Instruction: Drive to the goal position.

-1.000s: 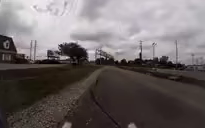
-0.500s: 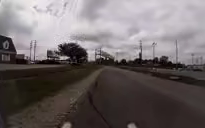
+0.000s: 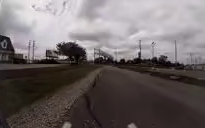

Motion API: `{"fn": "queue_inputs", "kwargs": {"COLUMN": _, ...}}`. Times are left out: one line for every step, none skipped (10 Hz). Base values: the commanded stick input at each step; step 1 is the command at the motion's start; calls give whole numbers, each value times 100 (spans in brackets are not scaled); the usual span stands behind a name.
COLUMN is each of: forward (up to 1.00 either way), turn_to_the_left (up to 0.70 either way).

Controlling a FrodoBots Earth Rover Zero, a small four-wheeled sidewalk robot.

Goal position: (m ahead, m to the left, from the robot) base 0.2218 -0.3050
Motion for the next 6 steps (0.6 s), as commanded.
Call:
{"fn": "queue_inputs", "kwargs": {"forward": 45, "turn_to_the_left": 0}}
{"fn": "queue_inputs", "kwargs": {"forward": 45, "turn_to_the_left": 0}}
{"fn": "queue_inputs", "kwargs": {"forward": 45, "turn_to_the_left": 0}}
{"fn": "queue_inputs", "kwargs": {"forward": 45, "turn_to_the_left": 0}}
{"fn": "queue_inputs", "kwargs": {"forward": 45, "turn_to_the_left": 0}}
{"fn": "queue_inputs", "kwargs": {"forward": 45, "turn_to_the_left": 0}}
